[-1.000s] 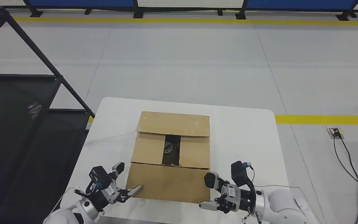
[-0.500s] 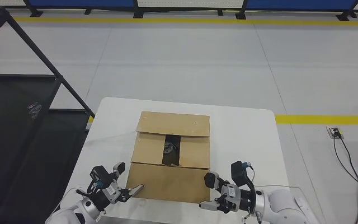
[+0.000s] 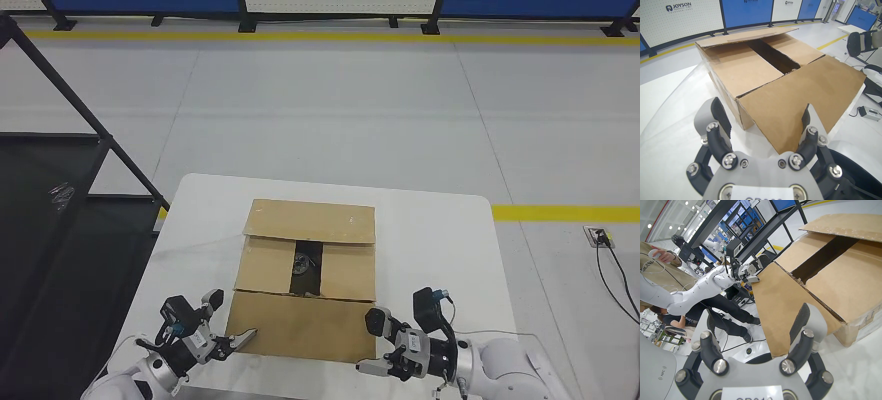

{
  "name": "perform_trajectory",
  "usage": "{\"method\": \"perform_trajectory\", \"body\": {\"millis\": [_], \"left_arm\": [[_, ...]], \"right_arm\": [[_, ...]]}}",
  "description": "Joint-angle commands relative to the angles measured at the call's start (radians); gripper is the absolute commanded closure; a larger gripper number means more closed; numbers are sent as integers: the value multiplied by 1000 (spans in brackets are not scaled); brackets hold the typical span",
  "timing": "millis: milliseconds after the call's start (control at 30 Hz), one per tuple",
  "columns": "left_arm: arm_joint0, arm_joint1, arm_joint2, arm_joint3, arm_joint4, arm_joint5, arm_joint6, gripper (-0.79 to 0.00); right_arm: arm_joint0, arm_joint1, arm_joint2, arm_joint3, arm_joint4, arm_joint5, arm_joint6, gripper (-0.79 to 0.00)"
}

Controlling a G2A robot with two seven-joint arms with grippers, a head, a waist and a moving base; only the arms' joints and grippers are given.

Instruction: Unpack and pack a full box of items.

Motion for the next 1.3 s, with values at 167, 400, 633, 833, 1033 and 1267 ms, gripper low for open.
{"method": "perform_trajectory", "body": {"millis": [167,400,633,833,1033,1267], "left_arm": [[3,1,5,-10,1,8,3,-785],[1,2,27,-3,60,43,22,-785],[1,5,39,7,84,55,60,-785],[-2,6,42,18,87,58,70,-785],[-2,6,42,18,87,58,70,-785],[-17,5,63,24,82,68,55,-785]], "right_arm": [[16,-1,-5,-4,37,-19,-71,-785],[143,-17,-92,55,91,120,-134,-785],[314,-46,-191,235,194,225,-203,-785],[350,-53,-212,279,235,228,-196,-785],[350,-53,-212,279,235,228,-196,-785],[377,-61,-232,323,317,378,-172,-785]]}}
